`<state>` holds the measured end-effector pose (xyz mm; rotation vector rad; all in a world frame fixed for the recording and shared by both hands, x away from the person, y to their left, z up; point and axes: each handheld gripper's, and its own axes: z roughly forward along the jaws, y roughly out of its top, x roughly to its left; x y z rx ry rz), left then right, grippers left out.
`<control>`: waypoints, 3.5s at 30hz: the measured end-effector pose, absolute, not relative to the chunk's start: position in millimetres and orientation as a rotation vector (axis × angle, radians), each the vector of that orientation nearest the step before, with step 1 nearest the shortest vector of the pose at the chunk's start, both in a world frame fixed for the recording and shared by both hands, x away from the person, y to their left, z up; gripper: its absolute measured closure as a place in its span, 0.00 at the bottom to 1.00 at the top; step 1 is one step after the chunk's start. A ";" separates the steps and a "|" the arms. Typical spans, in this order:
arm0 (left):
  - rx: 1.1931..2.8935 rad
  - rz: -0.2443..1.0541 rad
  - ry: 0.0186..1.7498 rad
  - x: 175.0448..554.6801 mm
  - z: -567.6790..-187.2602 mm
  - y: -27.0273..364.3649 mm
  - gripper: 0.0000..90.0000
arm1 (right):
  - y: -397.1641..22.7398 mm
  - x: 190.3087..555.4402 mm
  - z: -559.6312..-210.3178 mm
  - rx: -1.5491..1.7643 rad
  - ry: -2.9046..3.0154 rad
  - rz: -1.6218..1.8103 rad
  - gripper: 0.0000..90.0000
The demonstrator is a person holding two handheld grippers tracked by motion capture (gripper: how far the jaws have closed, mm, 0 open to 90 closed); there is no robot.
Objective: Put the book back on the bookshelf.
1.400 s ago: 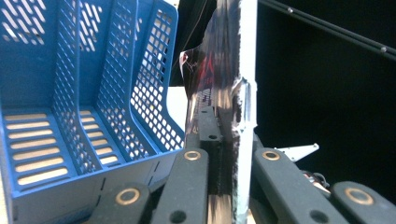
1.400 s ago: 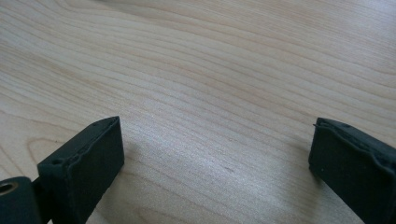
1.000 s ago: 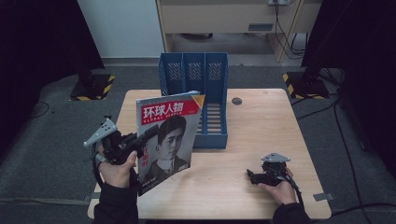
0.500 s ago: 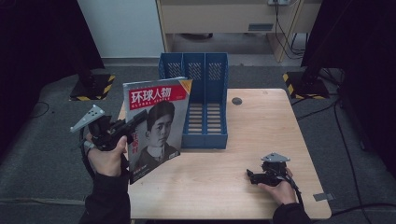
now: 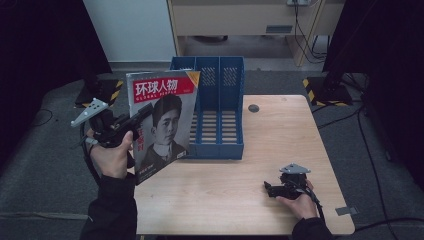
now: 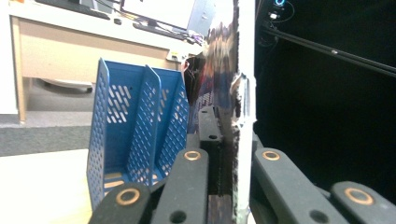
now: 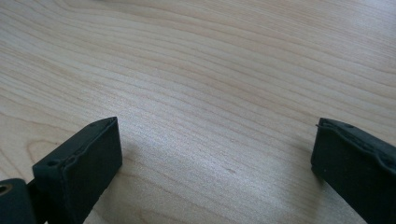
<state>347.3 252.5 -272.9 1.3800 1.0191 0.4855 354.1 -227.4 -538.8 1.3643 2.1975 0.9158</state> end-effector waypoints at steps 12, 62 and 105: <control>1.333 0.571 1.024 360.5 -258.1 250.7 0.96 | -227.5 354.3 -539.0 1.361 2.197 0.915 0.02; 1.148 0.678 1.123 472.8 -341.1 212.7 0.96 | -227.6 354.3 -538.9 1.361 2.198 0.915 0.02; 1.433 0.713 1.184 468.4 -360.8 200.6 0.96 | -227.1 353.8 -538.8 1.357 2.203 0.914 0.02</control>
